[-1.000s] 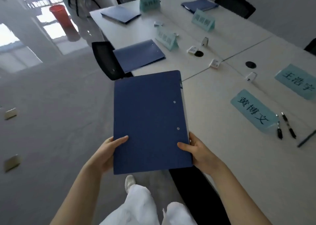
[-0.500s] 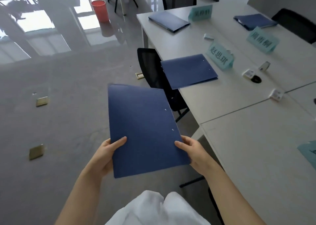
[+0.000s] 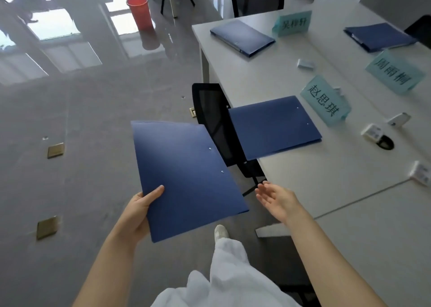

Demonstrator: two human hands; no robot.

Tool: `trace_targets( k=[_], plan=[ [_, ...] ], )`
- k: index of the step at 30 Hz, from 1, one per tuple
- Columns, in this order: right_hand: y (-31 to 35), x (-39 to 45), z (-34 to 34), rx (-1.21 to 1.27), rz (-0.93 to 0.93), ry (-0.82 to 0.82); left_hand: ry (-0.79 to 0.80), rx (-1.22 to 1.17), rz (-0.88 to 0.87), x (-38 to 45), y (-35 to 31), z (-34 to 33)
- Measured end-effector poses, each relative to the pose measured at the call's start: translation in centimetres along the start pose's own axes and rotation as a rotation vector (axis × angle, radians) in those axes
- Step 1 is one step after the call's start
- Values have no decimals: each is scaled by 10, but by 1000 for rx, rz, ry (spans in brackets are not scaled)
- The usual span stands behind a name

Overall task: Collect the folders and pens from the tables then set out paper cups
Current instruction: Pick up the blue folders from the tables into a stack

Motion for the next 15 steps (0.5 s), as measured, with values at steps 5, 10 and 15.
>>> trace_targets(
  k=[5,10,15],
  plan=[
    [32,61,-27,187,-177,-30,-51,-16,8,37,-29,-11],
    [51,104,-48,352,-246,-90,-106,-30,31,61,-42,-13],
    [53,131,-62,343,-244,-105,-116,-16,52,82,-63,-6]
  ],
)
Point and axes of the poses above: each hand's wrist, its own x-axis towards the middle knuckle, its own z-axis out of the back of the hand, y = z × x, the point moved 6 cm from there along x, towards the middle knuckle, and after that the axes turned 6 degrees about -x, right-handed, at the moved point
